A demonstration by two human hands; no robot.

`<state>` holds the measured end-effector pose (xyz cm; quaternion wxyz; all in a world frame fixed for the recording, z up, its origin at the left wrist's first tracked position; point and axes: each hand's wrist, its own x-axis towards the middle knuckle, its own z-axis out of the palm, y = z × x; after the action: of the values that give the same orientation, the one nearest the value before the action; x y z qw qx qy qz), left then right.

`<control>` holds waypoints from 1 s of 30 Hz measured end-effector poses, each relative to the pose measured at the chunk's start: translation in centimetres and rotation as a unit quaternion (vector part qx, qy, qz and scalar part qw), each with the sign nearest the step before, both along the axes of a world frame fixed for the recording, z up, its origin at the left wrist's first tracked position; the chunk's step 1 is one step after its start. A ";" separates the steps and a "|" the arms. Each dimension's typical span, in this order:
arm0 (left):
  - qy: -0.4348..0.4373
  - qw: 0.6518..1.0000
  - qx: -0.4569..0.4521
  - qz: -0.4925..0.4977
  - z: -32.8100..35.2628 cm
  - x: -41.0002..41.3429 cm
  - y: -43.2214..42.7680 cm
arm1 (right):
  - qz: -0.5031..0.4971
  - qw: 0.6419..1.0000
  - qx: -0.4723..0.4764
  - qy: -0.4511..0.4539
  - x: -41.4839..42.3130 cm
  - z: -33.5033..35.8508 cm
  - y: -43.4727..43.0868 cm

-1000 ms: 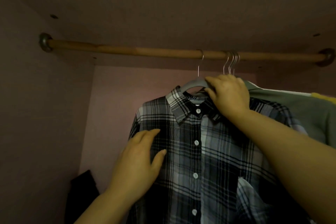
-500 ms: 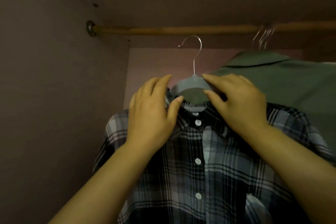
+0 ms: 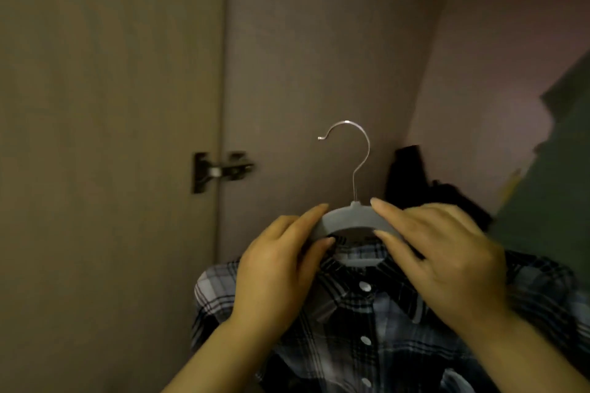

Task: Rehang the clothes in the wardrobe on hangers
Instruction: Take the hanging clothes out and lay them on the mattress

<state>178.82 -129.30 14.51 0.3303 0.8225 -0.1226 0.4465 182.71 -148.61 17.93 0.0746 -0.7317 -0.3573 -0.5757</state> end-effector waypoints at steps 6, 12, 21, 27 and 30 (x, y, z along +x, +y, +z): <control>0.012 0.992 0.008 0.125 -3.0 -8.6 8.5 | 0.127 0.991 0.004 0.040 -3.9 -3.8 9.7; -0.006 0.970 0.039 0.239 -4.2 -18.6 16.6 | 0.237 0.968 0.014 0.083 -10.3 -6.0 19.8; -0.004 0.907 0.059 0.417 -4.3 -37.2 30.0 | 0.423 0.895 0.048 0.135 -25.0 -7.7 38.1; -0.009 0.845 0.078 0.529 -5.1 -48.3 36.9 | 0.513 0.845 0.025 0.150 -34.1 -8.9 48.8; -0.002 0.802 0.084 0.591 -5.9 -53.3 39.6 | 0.560 0.810 0.007 0.172 -38.3 -9.6 53.8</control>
<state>125.56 -89.71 8.60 -0.0684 0.7593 0.3497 0.5446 144.41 -94.85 8.32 0.4491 -0.4916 -0.6825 -0.3012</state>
